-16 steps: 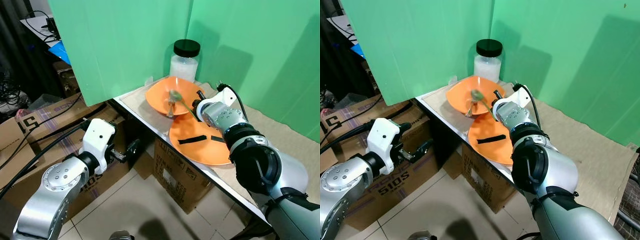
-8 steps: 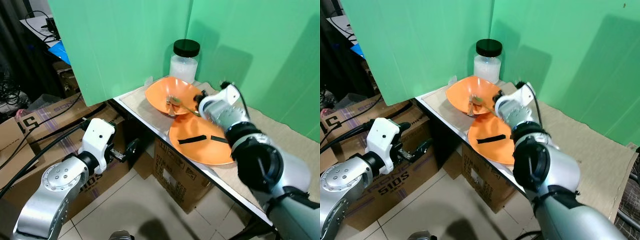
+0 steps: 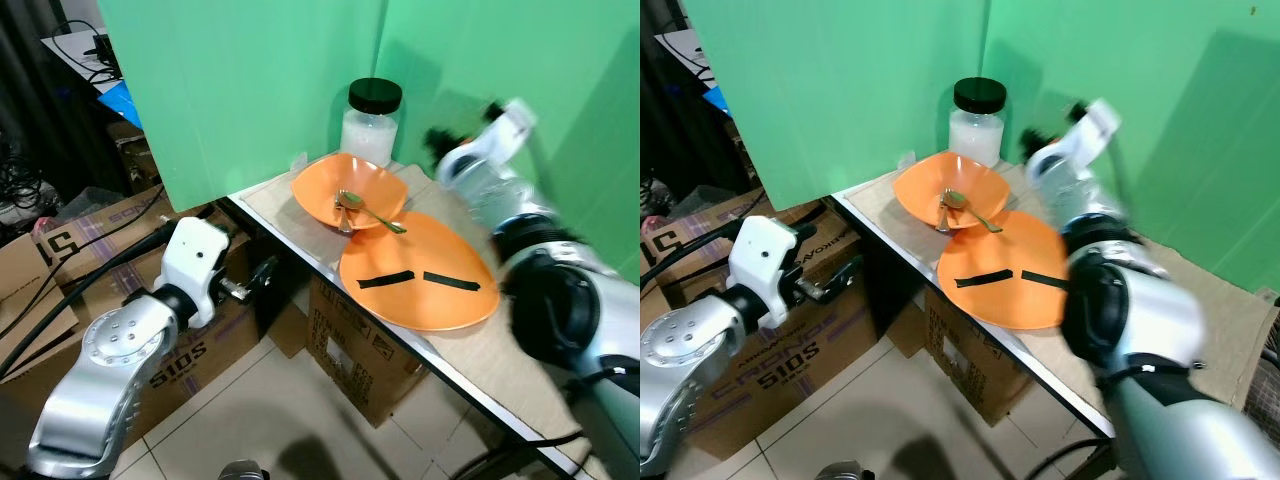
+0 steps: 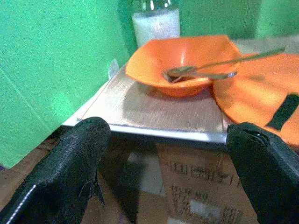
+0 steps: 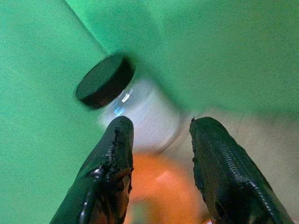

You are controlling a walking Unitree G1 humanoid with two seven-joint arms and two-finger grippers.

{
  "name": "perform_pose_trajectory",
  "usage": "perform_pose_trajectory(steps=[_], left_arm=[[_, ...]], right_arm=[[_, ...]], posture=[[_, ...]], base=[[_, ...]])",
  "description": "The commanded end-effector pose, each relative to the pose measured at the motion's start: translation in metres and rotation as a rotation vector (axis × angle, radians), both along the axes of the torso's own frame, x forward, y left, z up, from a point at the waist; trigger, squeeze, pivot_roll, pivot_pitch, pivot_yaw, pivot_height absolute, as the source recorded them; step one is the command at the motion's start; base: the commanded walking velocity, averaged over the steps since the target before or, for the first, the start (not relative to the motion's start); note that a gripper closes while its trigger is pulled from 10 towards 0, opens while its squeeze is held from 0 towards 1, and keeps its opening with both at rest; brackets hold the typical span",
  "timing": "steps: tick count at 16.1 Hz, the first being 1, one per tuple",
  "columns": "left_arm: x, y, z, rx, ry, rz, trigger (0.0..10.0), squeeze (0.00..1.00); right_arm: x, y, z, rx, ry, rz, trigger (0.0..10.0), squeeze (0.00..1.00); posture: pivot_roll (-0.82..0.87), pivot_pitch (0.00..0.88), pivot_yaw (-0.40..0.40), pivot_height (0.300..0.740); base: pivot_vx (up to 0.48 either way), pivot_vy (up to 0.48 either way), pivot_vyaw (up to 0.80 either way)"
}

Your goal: Setting the table

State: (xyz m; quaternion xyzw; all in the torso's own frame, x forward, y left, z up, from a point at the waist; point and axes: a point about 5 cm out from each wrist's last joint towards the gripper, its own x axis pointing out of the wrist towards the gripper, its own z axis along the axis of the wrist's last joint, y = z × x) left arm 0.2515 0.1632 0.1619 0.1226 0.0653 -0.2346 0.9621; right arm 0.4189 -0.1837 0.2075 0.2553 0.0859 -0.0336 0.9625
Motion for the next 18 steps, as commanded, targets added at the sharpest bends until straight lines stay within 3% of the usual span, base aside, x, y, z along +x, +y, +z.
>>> perform_pose_trajectory(steps=[1,2,3,6,7,9,11,15,17,18], left_arm=[[0.001,-0.006,-0.002,0.009,-0.005,-0.011,10.0,0.0],[0.002,-0.007,-0.003,0.009,-0.002,-0.014,10.0,0.0],[0.002,-0.011,-0.008,0.02,0.008,-0.023,10.0,0.0],[0.006,-0.012,-0.014,0.05,0.026,-0.037,10.0,0.0],[0.006,-0.012,-0.016,0.056,0.029,-0.041,10.0,0.0],[0.005,-0.014,-0.023,0.073,0.056,-0.071,10.0,0.0],[0.002,-0.016,-0.026,0.072,0.066,-0.093,10.0,0.0],[0.003,-0.021,-0.032,0.019,0.09,-0.173,10.0,0.0],[0.011,-0.025,-0.038,0.015,0.101,-0.225,10.0,0.0],[0.02,-0.029,-0.042,0.032,0.104,-0.253,10.0,0.0]], right_arm=[[-0.003,-0.014,-0.004,-0.107,-0.002,0.005,10.0,0.0],[-0.005,-0.019,-0.006,-0.123,0.009,0.005,10.0,0.16],[-0.011,-0.036,-0.016,-0.162,0.05,-0.01,10.0,1.0],[-0.038,-0.08,-0.05,-0.19,0.181,-0.012,10.0,1.0],[-0.043,-0.084,-0.058,-0.192,0.215,0.002,10.0,1.0],[-0.07,-0.102,-0.083,-0.184,0.341,0.021,10.0,1.0],[-0.086,-0.114,-0.09,-0.139,0.402,0.003,10.0,1.0],[-0.12,-0.116,-0.082,-0.003,0.426,0.135,10.0,1.0],[-0.13,-0.111,-0.081,0.025,0.443,0.196,10.0,1.0],[-0.136,-0.1,-0.08,0.082,0.445,0.267,10.0,1.0]], posture=[[0.18,0.0,-0.029,0.74],[0.17,0.0,-0.027,0.74],[0.17,0.0,-0.025,0.74],[0.14,0.0,-0.01,0.74],[0.13,0.0,-0.01,0.74],[0.12,0.0,-0.006,0.74],[0.12,0.0,-0.011,0.74],[0.11,0.0,-0.012,0.74],[0.09,0.0,-0.002,0.74],[0.08,0.0,0.004,0.74]], base=[[0.0,0.0,0.0],[0.0,0.0,0.0],[0.0,0.0,0.0],[0.0,0.0,0.0],[0.0,0.0,0.0],[0.0,0.0,0.0],[0.0,0.0,0.0],[0.0,0.0,0.0],[0.0,0.0,0.0],[0.0,0.0,0.0]])
